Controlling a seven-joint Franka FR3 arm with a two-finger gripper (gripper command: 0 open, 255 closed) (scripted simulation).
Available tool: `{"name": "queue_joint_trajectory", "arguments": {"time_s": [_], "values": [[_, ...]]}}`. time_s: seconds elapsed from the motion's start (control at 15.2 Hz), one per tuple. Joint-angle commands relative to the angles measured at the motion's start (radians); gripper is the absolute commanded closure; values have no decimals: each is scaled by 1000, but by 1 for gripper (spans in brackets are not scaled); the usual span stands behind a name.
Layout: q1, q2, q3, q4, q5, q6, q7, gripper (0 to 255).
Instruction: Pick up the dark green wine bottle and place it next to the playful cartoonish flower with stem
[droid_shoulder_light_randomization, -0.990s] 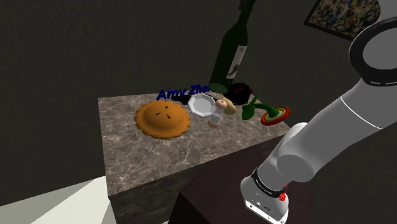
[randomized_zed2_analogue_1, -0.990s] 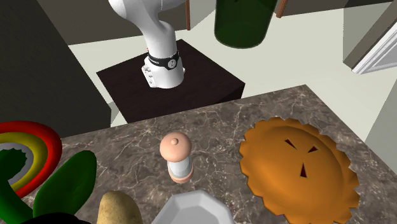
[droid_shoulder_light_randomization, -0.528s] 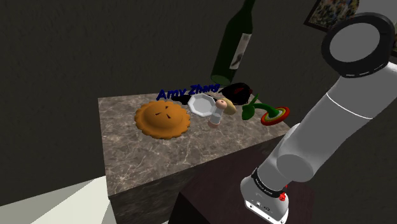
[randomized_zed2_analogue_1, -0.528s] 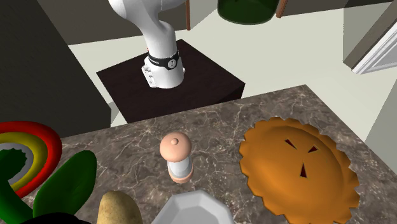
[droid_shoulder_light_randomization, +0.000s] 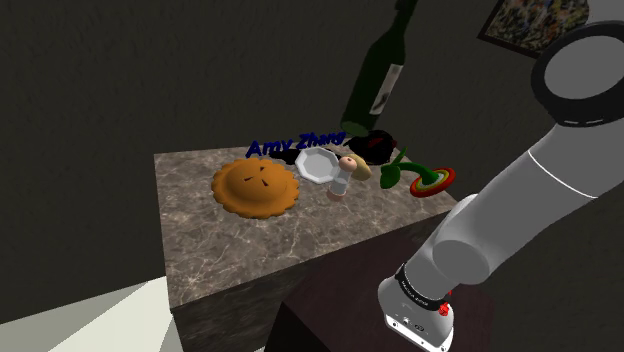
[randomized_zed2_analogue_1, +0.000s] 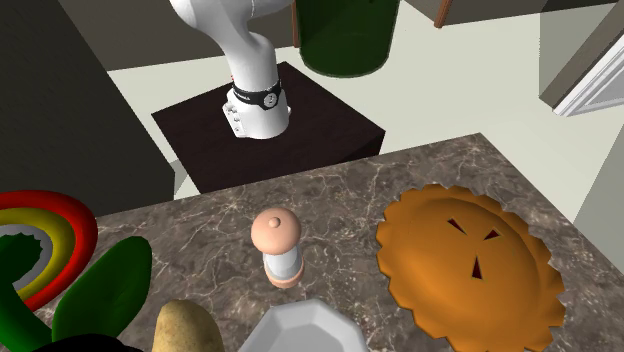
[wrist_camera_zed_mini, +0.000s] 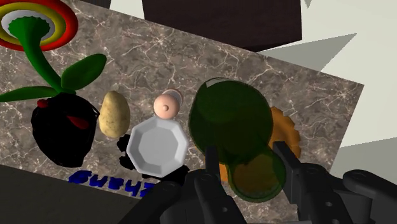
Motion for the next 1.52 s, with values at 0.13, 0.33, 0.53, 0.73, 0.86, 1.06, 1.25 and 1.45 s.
{"name": "queue_joint_trajectory", "arguments": {"time_s": [0.13, 0.33, 0.53, 0.73, 0.86, 1.06, 1.25, 1.45], "values": [[-34, -70, -49, -166, -35, 98, -102, 255], [-58, -106, -88, -268, -60, 166, -171, 255], [-80, -128, -130, -349, -83, 229, -238, 255], [-102, -136, -174, -414, -103, 290, -304, 255], [-117, -134, -203, -450, -114, 330, -348, 255], [-137, -124, -245, -489, -125, 383, -407, 255], [-138, -146, -242, -553, -131, 426, -399, 255], [-139, -165, -240, -614, -137, 468, -393, 255]]}}
